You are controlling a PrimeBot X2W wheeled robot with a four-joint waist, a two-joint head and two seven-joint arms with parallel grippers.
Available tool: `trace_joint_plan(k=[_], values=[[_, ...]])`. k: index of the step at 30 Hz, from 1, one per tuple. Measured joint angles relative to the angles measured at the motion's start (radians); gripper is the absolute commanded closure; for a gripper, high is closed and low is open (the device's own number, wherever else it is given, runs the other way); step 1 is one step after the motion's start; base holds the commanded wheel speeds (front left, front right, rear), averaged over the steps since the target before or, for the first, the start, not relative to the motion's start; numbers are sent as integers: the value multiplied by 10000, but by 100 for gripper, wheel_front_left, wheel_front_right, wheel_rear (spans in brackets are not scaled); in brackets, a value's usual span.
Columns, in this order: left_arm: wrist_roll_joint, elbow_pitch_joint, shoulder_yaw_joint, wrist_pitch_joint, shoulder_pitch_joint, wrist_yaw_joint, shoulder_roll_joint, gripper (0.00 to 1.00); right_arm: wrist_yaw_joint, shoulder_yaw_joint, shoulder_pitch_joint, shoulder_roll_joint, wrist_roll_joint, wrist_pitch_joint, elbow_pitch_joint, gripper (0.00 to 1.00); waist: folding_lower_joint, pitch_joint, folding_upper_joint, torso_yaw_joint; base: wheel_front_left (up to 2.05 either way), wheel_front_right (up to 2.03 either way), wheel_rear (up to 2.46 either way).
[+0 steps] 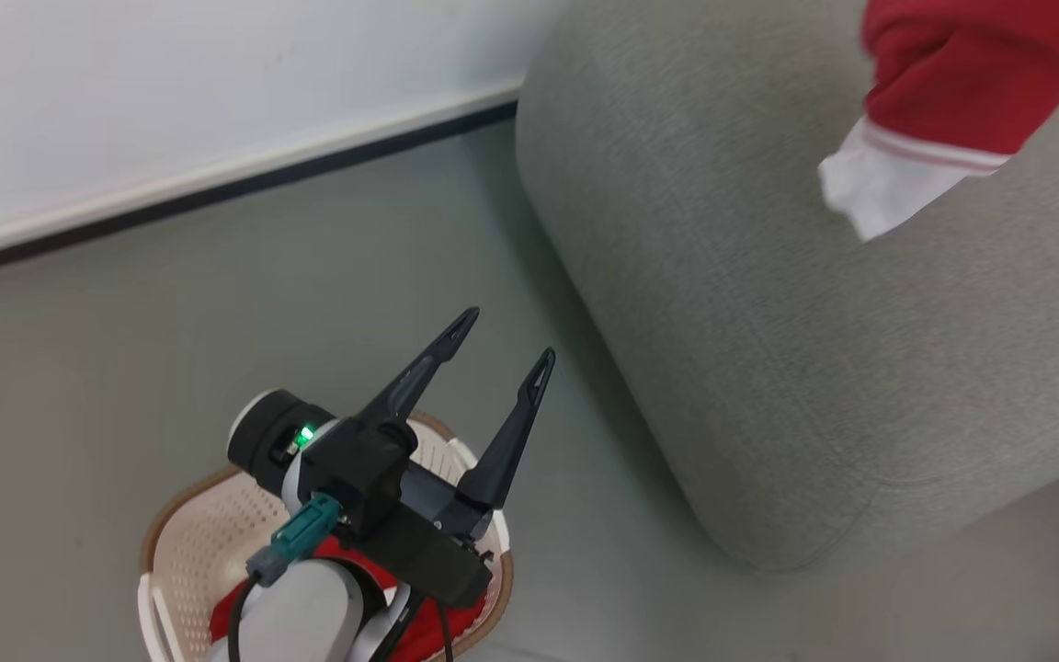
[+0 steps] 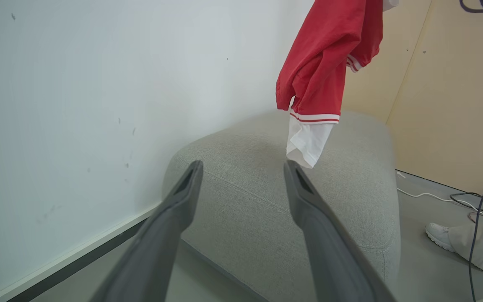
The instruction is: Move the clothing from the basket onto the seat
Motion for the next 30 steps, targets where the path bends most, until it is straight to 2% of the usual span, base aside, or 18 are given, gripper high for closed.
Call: trace_joint_plan(k=[3,6,9,13,22,30], values=[[121,-286,-27,171,-191,-6,73,0,-6,-142,-603,-297,-81,81,219,100,0,421,0,261,0,0,0],[197,-594,-21,301,-442,-12,222,0,-196,-270,-908,-464,-155,132,305,100,0,865,0,493,0,0,0],[316,-867,-19,481,-753,-12,284,0,-418,-489,-954,-562,-132,165,610,100,1,1325,0,691,0,0,0],[412,-1287,-19,673,-1055,-13,297,0,-529,-648,-942,-514,63,157,995,100,-1,1952,0,901,0,0,0],[706,-1453,-169,1053,-1692,-94,389,0,-729,-481,-77,936,439,144,2359,100,0,3375,1,1140,0,0,0],[721,-1379,-326,1135,-1862,-105,410,0,-619,-150,436,1551,387,65,3208,100,-1,3968,0,1141,0,0,0]])
